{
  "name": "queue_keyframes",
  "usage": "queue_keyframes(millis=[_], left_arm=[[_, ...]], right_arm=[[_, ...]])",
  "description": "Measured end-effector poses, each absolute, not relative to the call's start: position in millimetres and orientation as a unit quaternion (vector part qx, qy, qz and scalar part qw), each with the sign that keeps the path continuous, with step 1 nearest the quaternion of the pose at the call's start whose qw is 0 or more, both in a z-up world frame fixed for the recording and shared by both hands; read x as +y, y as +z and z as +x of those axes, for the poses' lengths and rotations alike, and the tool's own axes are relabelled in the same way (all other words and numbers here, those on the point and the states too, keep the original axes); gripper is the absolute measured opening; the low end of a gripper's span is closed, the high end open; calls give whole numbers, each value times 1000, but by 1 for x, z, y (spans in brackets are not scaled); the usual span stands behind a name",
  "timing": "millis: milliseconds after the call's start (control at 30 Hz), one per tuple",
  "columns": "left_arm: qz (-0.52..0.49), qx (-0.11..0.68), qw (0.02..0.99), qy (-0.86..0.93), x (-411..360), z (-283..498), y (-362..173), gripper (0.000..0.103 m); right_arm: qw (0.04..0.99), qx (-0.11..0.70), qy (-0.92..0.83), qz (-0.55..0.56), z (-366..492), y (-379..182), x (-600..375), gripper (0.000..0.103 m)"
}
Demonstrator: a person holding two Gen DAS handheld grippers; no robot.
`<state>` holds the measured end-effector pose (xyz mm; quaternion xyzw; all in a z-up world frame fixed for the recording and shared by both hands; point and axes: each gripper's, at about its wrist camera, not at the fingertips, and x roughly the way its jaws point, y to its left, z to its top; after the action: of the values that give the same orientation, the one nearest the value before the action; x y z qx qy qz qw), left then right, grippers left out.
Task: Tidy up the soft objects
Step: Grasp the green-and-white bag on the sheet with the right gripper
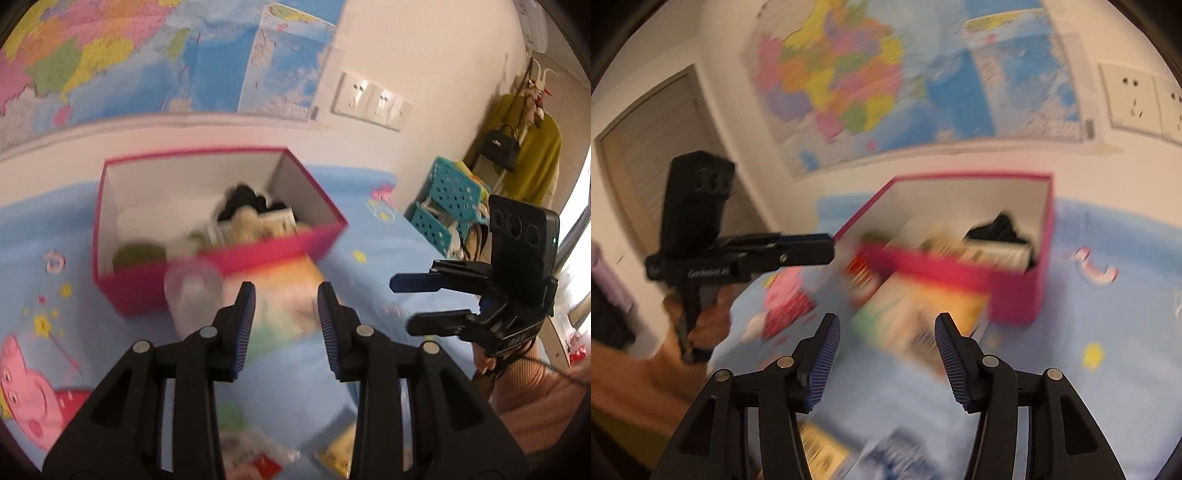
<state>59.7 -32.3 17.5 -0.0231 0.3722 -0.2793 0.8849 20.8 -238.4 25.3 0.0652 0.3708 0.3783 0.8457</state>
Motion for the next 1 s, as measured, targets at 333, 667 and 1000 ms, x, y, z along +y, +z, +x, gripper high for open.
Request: queue_keyframes(millis=[333, 667, 1000], left_arm=[[-37, 431, 860, -270, -15, -1, -39, 36], [-25, 451, 847, -279, -11, -41, -62, 36], [-45, 439, 873, -210, 31, -38, -58, 36]], right_arm=[[799, 449, 392, 79, -31, -20, -229, 55], [784, 471, 397, 79, -41, -37, -206, 55], [773, 461, 428, 87, -21, -36, -164, 55]])
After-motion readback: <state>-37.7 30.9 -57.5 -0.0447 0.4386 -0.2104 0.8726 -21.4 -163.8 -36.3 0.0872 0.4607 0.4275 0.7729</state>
